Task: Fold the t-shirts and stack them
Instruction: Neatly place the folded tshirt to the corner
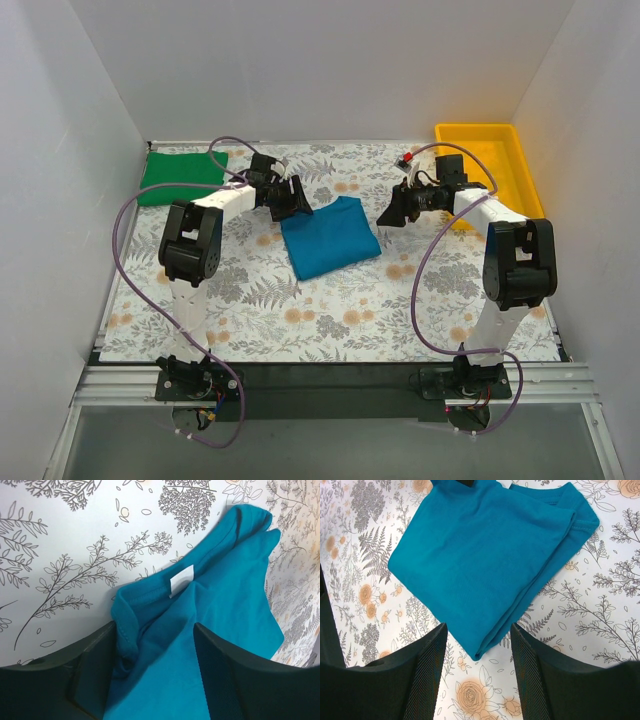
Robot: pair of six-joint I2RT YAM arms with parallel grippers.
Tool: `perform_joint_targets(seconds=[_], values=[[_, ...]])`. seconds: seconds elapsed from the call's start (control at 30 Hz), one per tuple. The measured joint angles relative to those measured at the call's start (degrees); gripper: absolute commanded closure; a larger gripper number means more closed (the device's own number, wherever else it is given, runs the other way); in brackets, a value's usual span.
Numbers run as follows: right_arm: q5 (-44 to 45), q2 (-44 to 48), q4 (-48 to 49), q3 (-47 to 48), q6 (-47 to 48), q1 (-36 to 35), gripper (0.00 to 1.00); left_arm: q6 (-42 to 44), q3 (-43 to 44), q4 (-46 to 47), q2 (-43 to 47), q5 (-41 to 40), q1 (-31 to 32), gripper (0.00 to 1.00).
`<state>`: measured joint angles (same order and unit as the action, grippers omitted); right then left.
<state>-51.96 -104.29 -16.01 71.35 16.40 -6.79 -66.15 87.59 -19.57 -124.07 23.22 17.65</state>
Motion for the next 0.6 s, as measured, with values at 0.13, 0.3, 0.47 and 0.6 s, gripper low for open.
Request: perform_joint_targets(seconds=[0.13,0.3,0.47,0.6], values=[[-0.5,0.0,0.0,0.0,0.0,0.0,0.4,1.6,0.7,-1.4,0.0,0.6,-0.1,0.34],[-0.8,0.0,0.0,0.0,0.0,0.0,0.4,5.0,2.1,-5.0,-0.2,3.2,-0.6,0.34],[-1.0,0.0,0.0,0.0,-0.1,0.2,0.4,9.6,3.5,-9.5,-0.6,4.3,-0.7,0.39],[-1.1,0.0,0.0,0.0,-0.1,0.4,0.4,11.5,3.7,-11.0,-0.6,3.4,-0.7,0.5]])
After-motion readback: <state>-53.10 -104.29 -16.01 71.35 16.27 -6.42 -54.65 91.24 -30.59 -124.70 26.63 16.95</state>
